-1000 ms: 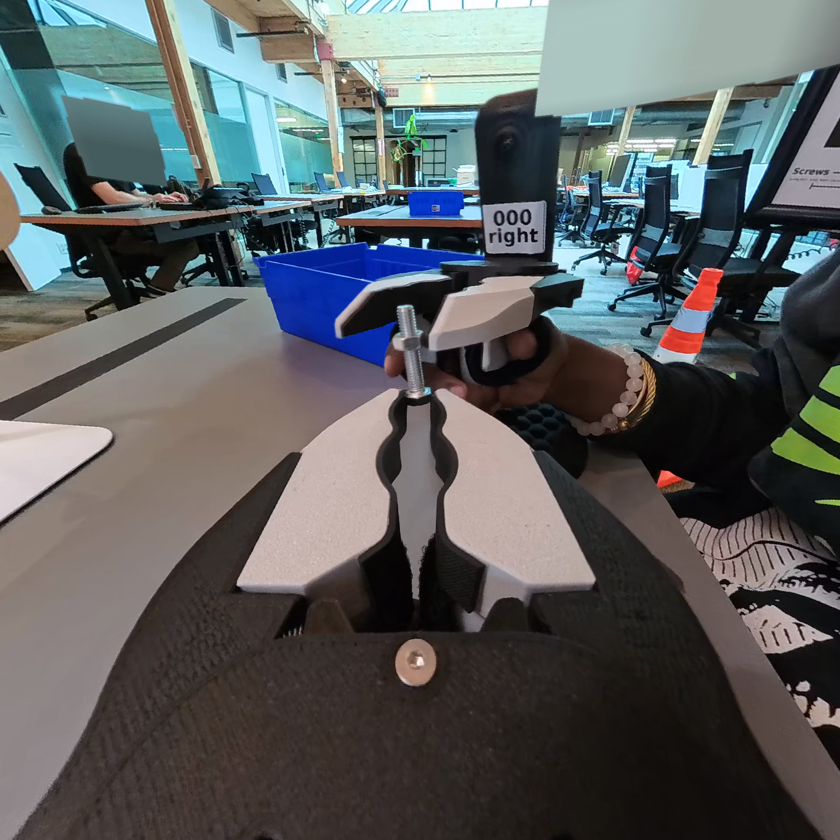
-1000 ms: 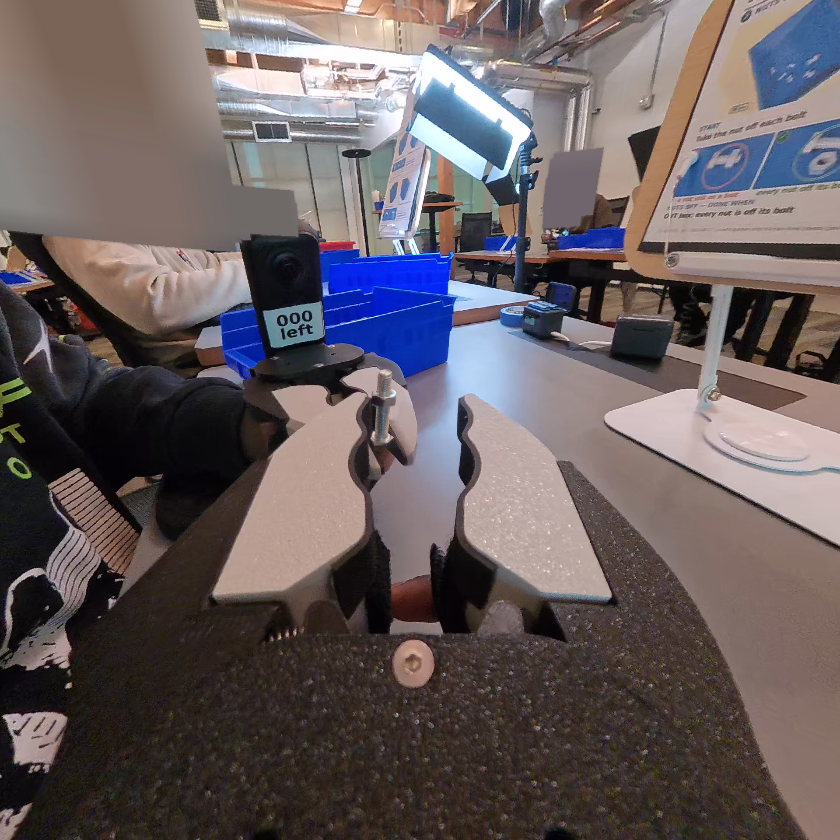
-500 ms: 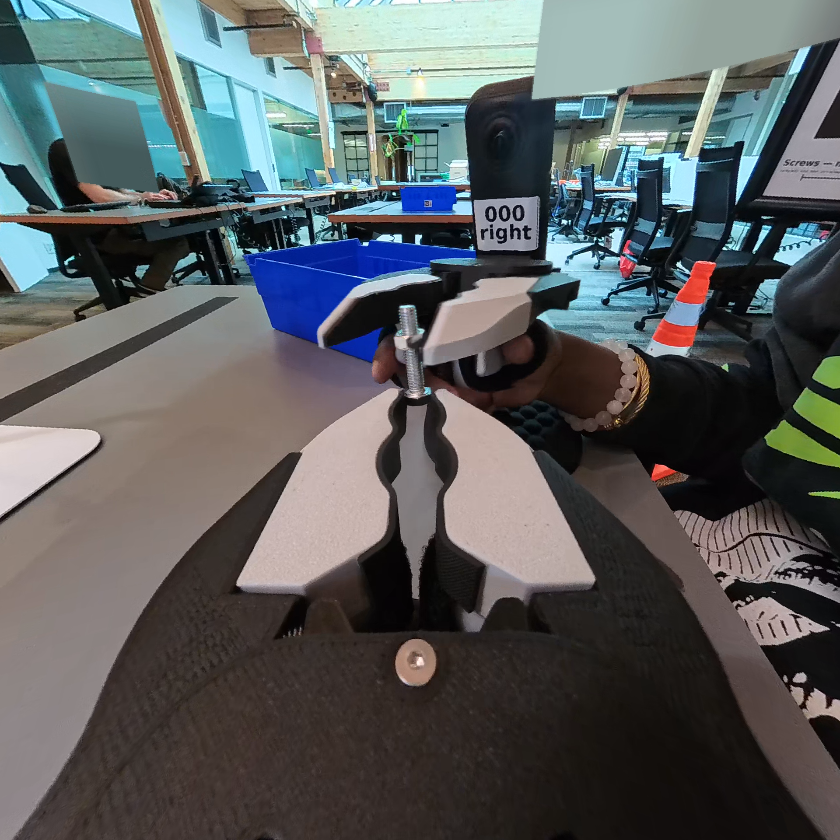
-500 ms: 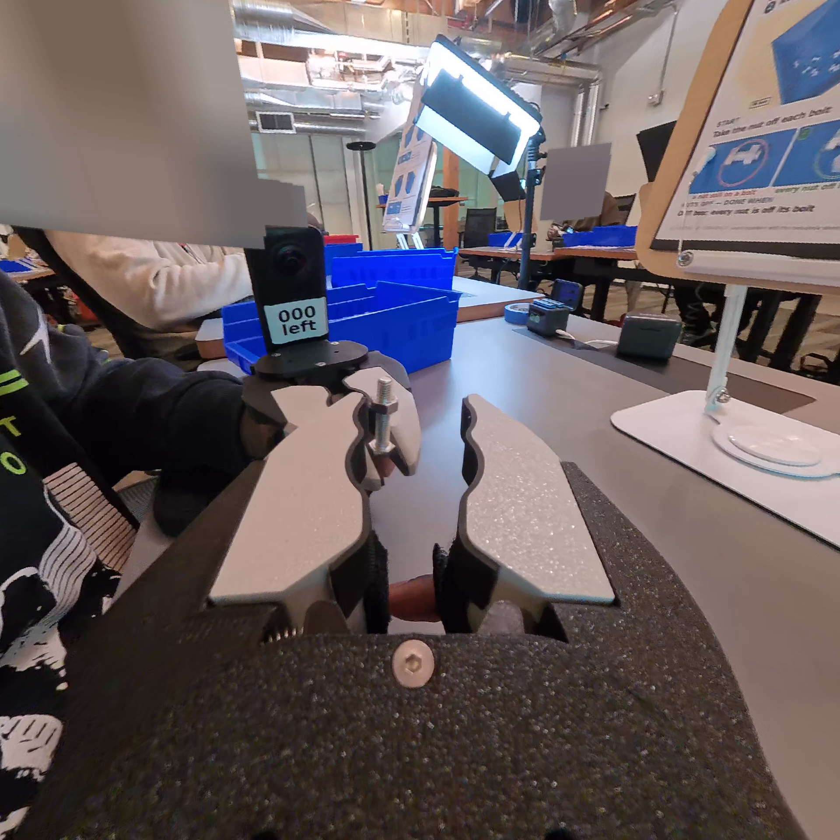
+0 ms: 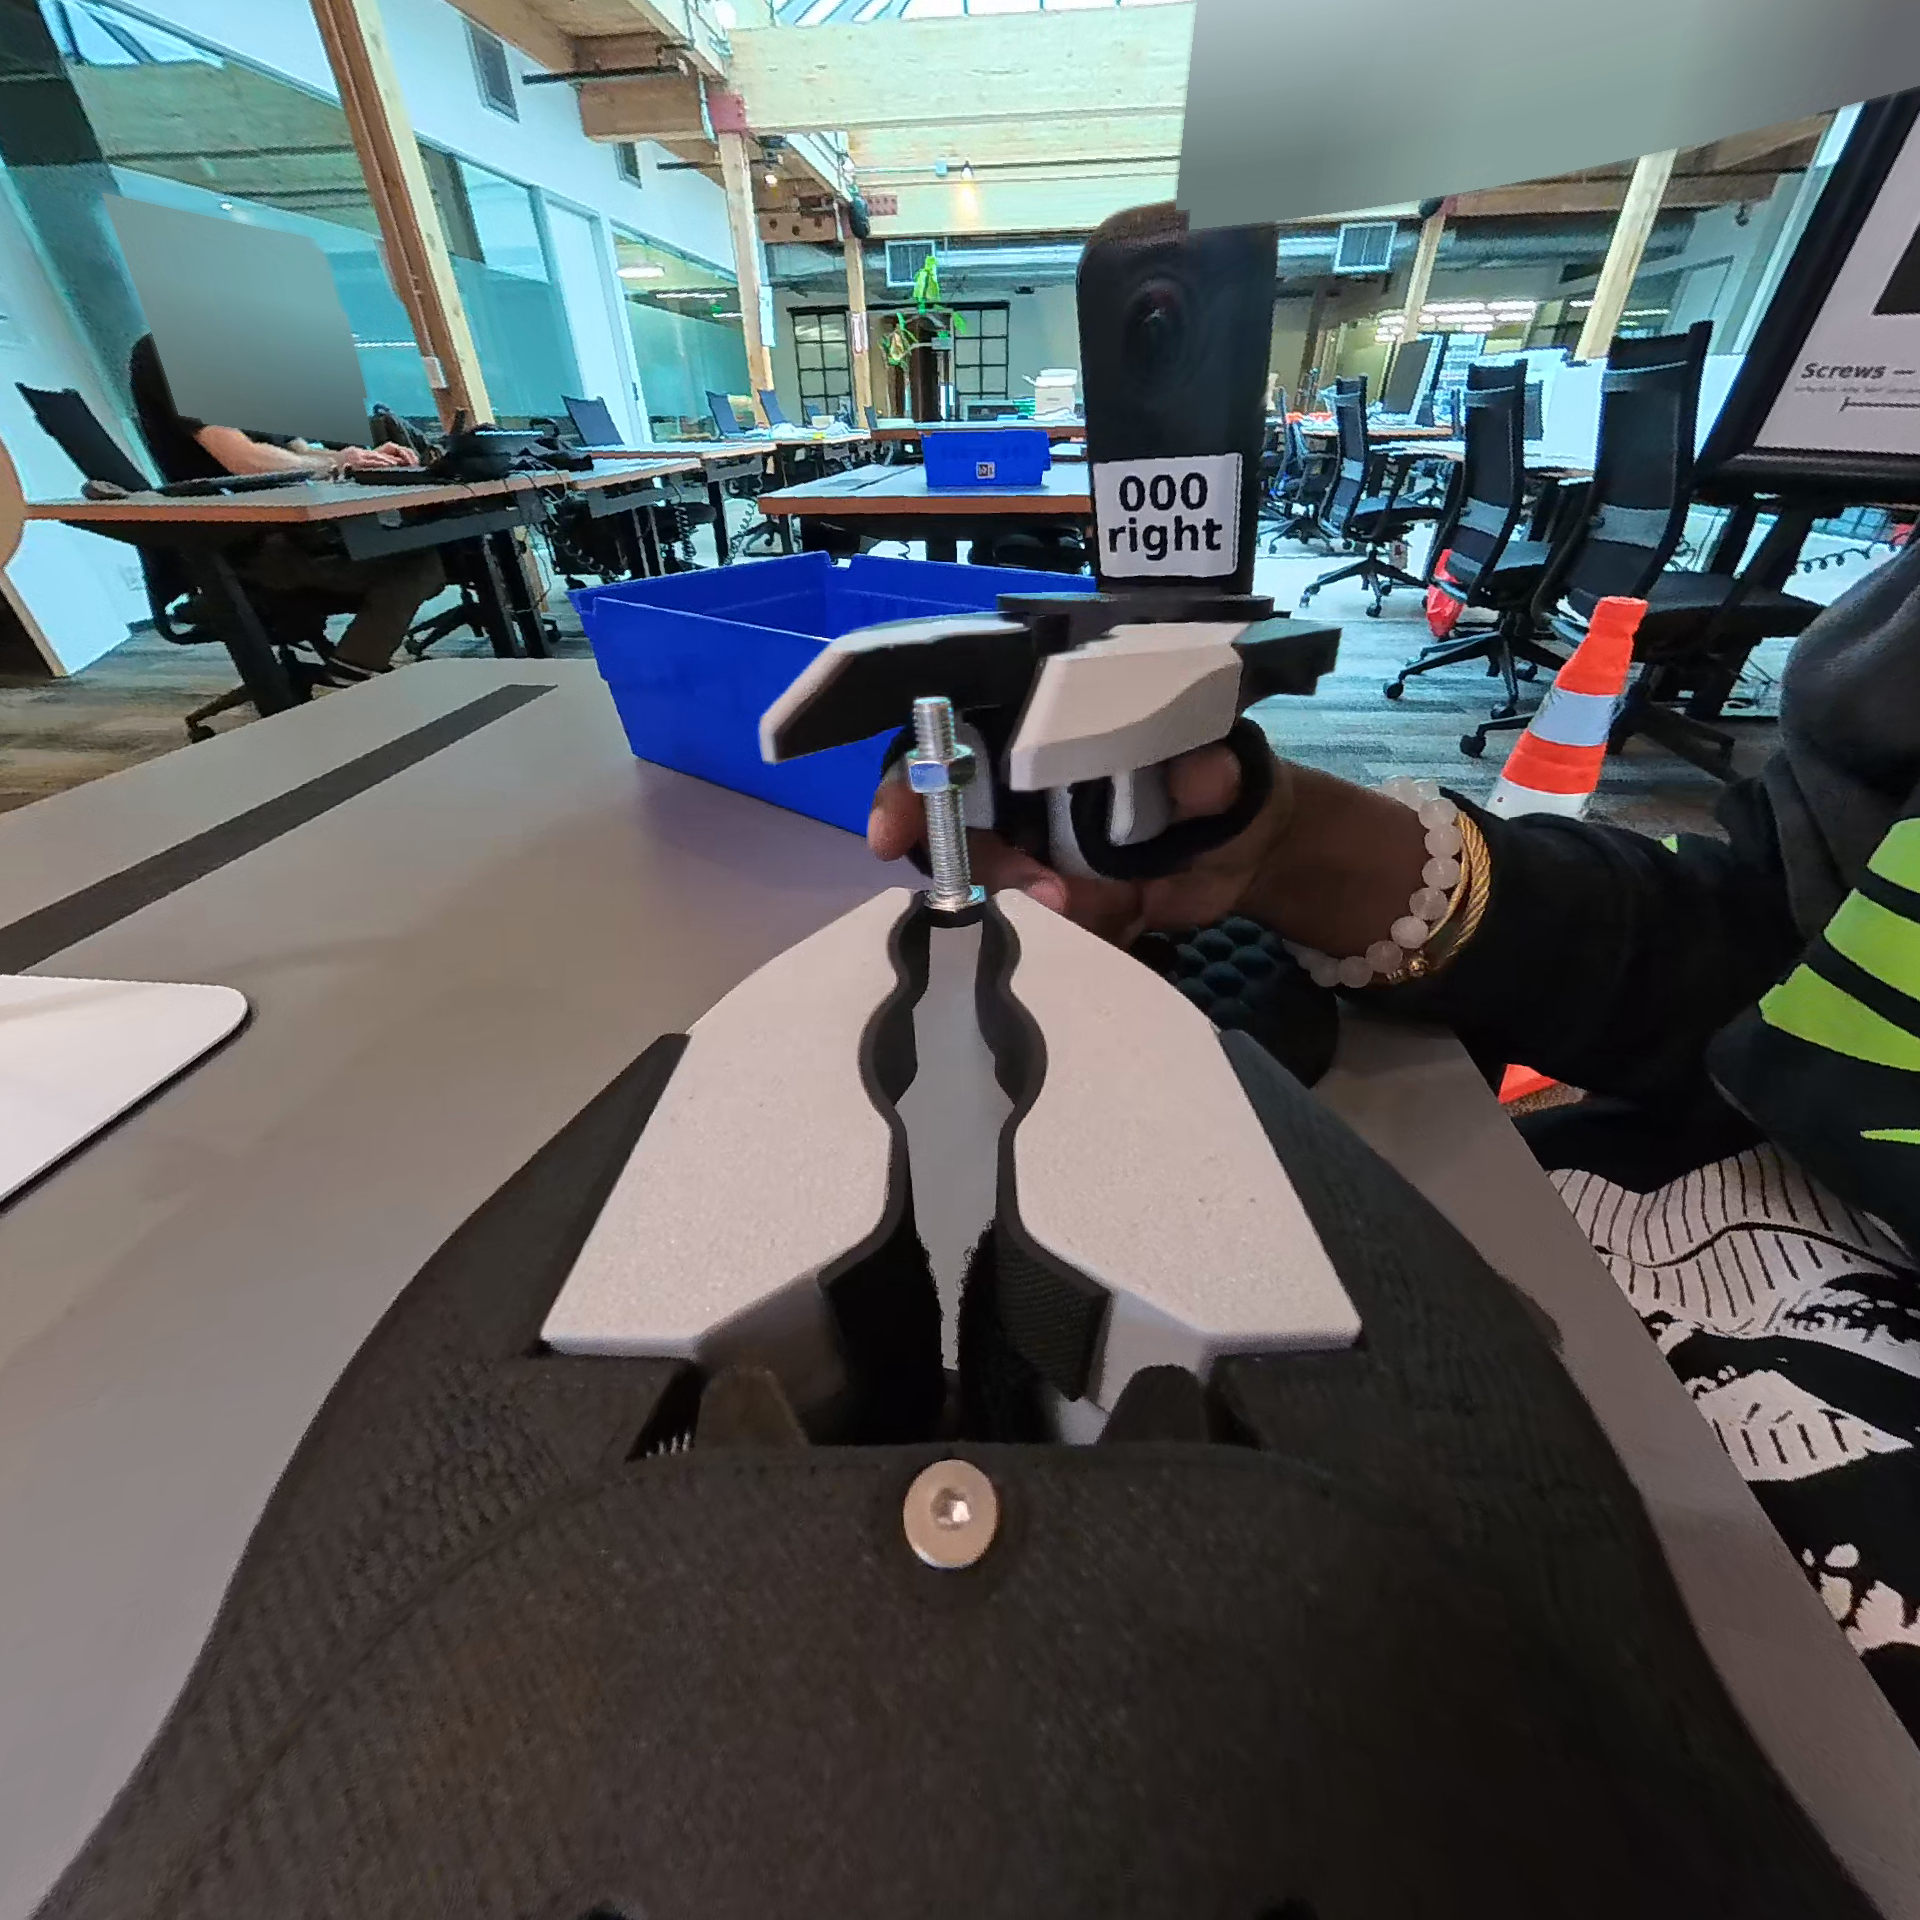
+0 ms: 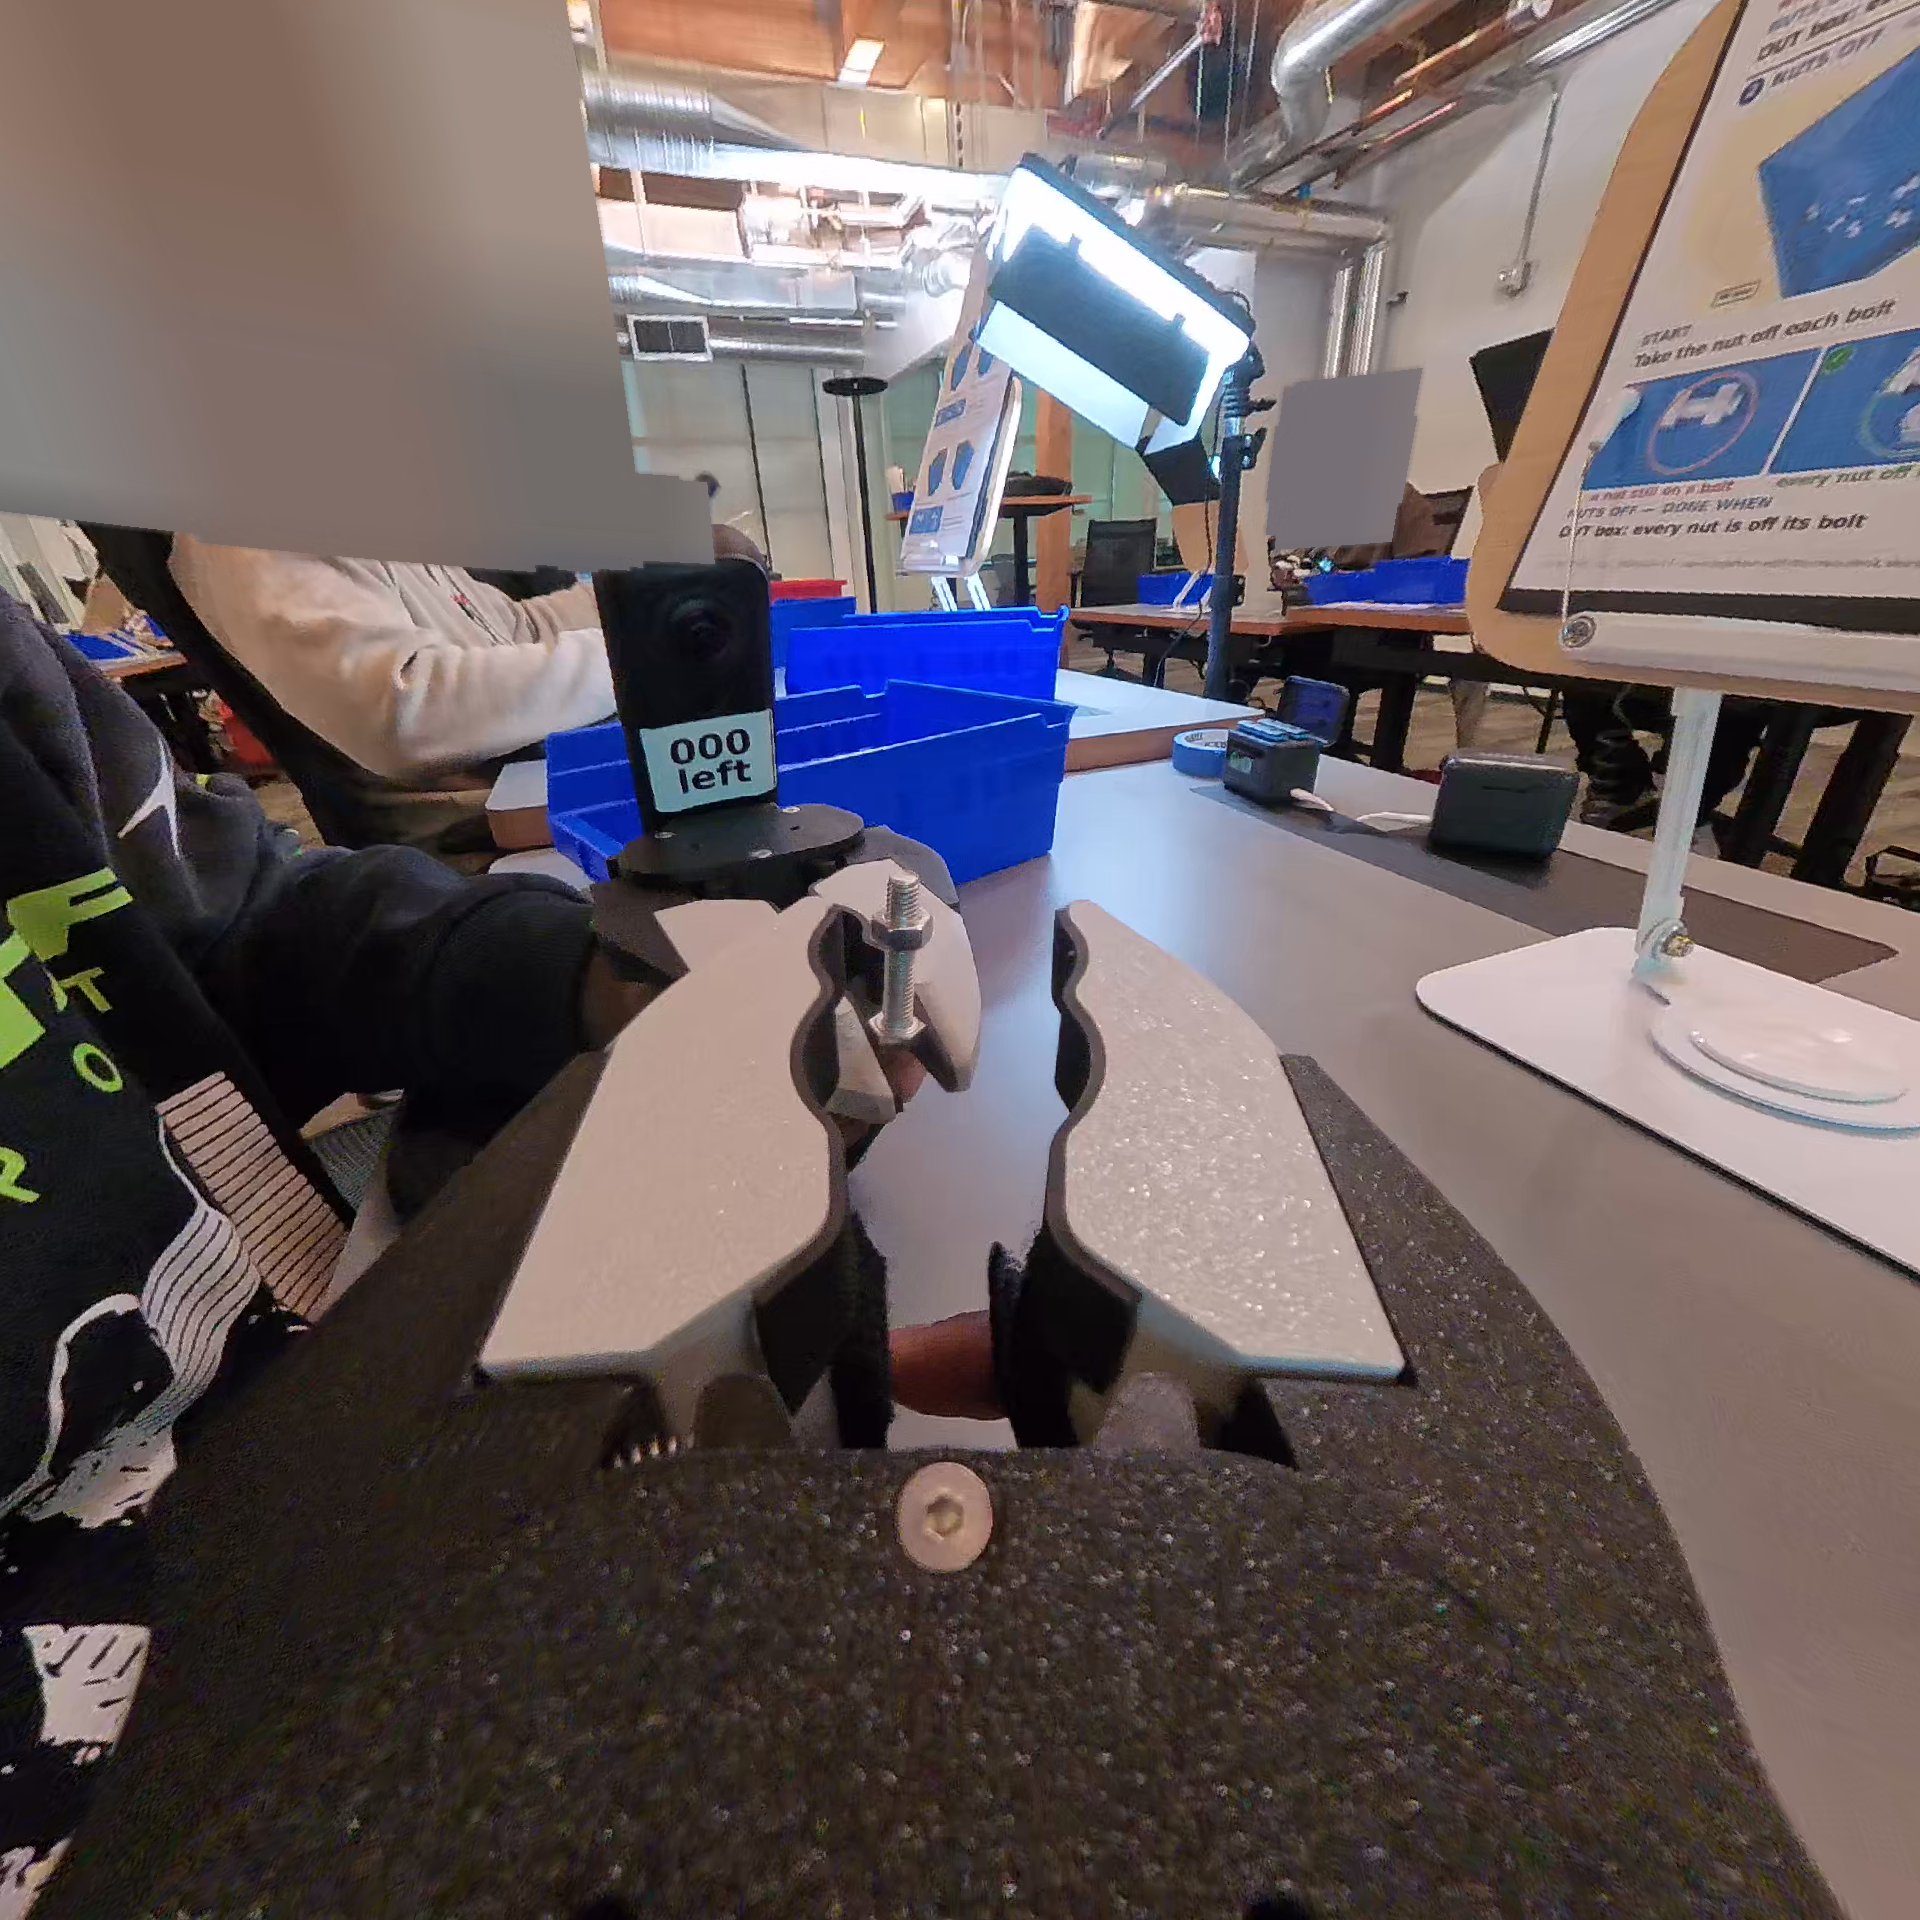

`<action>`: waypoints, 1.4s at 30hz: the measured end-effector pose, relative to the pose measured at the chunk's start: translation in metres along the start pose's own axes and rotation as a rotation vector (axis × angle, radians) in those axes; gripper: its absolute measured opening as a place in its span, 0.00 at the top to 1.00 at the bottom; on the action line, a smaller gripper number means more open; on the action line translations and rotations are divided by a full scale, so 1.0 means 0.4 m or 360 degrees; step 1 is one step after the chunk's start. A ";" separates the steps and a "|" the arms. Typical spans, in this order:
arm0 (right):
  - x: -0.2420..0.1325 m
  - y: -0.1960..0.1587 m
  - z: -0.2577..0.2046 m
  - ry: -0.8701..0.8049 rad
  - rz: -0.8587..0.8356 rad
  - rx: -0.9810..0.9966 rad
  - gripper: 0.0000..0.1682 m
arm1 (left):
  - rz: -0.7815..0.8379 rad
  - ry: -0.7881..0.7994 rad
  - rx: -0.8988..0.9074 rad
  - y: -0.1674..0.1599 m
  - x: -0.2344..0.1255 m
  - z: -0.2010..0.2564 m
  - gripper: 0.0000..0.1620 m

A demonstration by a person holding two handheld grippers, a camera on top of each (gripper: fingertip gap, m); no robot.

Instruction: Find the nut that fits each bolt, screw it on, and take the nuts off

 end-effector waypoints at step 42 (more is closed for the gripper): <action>-0.018 0.004 0.014 -0.0062 0.0006 0.0006 0.92 | 0.0059 -0.0001 -0.0022 0.008 -0.009 -0.004 0.94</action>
Point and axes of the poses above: each gripper's, where its closed fingertips meet, x out along the fingers, y out of its top, z = x × y across the jaws, the point moved 8 cm from there along -x, back along the fingers, and after that the axes turned 11 degrees about -x, right-handed, at the moved point
